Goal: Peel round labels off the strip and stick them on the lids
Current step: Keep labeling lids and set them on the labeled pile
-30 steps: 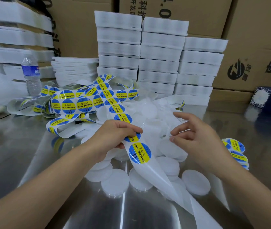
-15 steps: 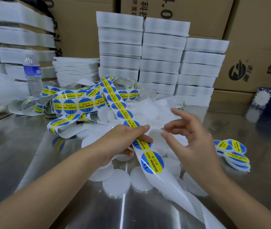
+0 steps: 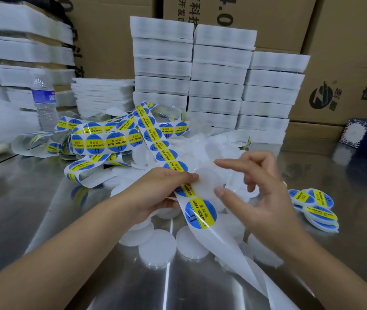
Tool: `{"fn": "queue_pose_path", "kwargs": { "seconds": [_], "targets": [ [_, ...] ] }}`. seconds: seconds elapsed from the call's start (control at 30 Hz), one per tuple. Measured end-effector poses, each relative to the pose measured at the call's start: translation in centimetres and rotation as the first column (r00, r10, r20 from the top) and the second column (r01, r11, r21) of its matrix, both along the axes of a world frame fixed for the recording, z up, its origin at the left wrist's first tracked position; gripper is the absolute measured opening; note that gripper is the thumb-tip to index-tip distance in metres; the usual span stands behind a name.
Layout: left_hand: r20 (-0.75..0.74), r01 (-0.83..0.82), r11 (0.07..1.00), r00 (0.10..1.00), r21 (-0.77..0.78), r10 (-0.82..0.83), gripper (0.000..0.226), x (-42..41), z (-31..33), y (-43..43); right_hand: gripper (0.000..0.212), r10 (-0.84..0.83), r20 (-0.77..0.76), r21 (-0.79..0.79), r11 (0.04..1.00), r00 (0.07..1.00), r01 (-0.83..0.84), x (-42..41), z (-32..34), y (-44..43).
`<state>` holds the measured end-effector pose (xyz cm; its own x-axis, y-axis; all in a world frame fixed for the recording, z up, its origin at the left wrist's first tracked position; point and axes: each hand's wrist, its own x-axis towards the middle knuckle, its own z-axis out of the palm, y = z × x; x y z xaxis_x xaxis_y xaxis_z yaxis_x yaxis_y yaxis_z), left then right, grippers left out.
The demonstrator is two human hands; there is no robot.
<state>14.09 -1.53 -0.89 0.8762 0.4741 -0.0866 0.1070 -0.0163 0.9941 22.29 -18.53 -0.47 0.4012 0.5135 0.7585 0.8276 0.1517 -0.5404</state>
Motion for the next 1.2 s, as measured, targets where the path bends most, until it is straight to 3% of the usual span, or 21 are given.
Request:
{"fn": "queue_pose_path", "kwargs": {
  "seconds": [0.1, 0.2, 0.37, 0.6, 0.77, 0.97, 1.2],
  "targets": [
    [0.008, 0.01, 1.0, 1.0, -0.003, -0.01, 0.017, -0.1, -0.1, 0.1, 0.033, 0.094, -0.255, 0.02, 0.996, 0.962, -0.093, 0.4, 0.7, -0.1],
    [0.012, 0.014, 1.0, 1.0, 0.005, -0.014, 0.016, -0.1, -0.1, 0.3, 0.028, 0.164, -0.503, 0.05, 0.986, 0.849, -0.161, 0.8, 1.0, 0.1],
    [0.015, 0.024, 0.999, 1.0, 0.031, -0.025, 0.014, -0.2, -0.1, 0.3, 0.032, 0.156, -0.686, -0.008, 0.975, 0.711, -0.222, 1.5, 0.6, 0.3],
    [0.01, 0.021, 0.999, 1.0, 0.027, -0.021, 0.016, -0.2, 0.0, 0.1, 0.031, 0.132, -0.736, -0.049, 0.968, 0.664, -0.247, 1.7, 0.3, 0.5],
    [0.009, 0.021, 0.999, 1.0, 0.035, -0.021, 0.017, -0.2, 0.0, 0.2, 0.019, 0.142, -0.749, -0.014, 0.973, 0.647, -0.229, 1.8, 0.5, 0.3],
    [0.024, 0.043, 0.999, 0.999, 0.03, -0.044, 0.015, -0.2, 0.0, 0.3, 0.033, 0.131, -0.724, -0.077, 0.96, 0.677, -0.269, 1.6, 0.3, 0.5],
    [0.027, 0.047, 0.999, 0.999, 0.017, -0.047, 0.014, -0.2, 0.2, 0.2, 0.033, 0.115, -0.713, -0.106, 0.958, 0.692, -0.268, 1.9, 0.1, 0.6]
  ]
}}
